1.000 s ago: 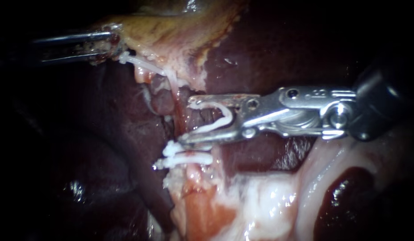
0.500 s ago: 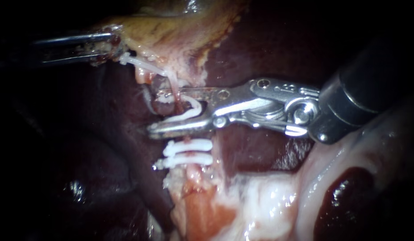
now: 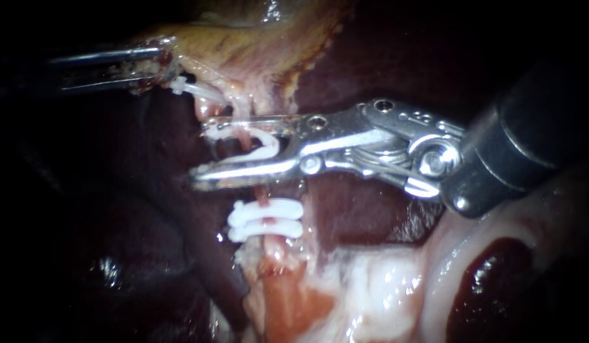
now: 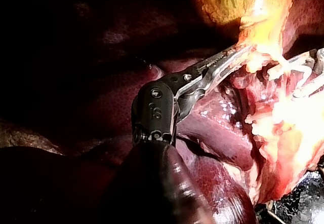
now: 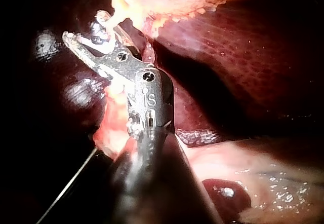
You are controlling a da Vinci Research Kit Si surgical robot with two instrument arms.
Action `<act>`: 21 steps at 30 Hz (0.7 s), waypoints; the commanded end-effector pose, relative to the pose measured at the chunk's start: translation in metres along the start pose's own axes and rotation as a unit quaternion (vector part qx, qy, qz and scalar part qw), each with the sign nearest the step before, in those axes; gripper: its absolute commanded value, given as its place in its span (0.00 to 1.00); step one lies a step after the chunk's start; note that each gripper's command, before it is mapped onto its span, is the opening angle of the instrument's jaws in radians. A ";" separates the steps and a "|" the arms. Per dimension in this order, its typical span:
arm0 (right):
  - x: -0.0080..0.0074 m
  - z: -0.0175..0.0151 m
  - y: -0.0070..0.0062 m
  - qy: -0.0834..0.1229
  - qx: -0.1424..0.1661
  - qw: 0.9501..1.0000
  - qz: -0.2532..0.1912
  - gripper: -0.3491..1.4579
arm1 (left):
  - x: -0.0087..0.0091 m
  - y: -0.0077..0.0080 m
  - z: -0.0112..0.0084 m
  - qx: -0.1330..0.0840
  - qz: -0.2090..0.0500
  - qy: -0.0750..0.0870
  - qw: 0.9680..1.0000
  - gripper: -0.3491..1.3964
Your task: Clipping third clip right tube
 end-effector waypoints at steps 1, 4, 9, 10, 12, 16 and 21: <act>-0.0001 -0.0003 -0.0001 0.000 -0.001 1.000 0.009 0.33 | 0.0000 0.0000 0.0000 0.000 0.000 0.000 1.000 0.00; -0.0001 -0.0007 -0.0002 0.000 0.000 0.999 0.038 0.21 | -0.0001 0.0000 0.0000 0.000 0.000 0.000 1.000 0.00; -0.0002 -0.0008 -0.0003 0.001 0.000 0.998 0.062 0.13 | -0.0001 0.0000 0.0000 0.000 0.000 0.000 1.000 0.00; -0.0002 -0.0008 -0.0003 0.001 0.000 0.998 0.065 0.11 | -0.0001 0.0000 0.0000 0.000 0.000 0.000 1.000 0.00; -0.0002 -0.0010 -0.0004 0.001 0.000 0.998 0.071 0.00 | -0.0001 0.0000 0.0000 0.000 0.000 0.000 1.000 0.00; 0.0001 -0.0013 -0.0007 0.006 -0.006 0.997 0.077 0.00 | -0.0001 0.0000 0.0001 0.001 0.000 0.000 1.000 0.00; -0.0002 -0.0012 -0.0007 0.004 -0.006 0.997 0.076 0.00 | -0.0001 0.0000 0.0002 0.001 0.000 0.000 1.000 0.00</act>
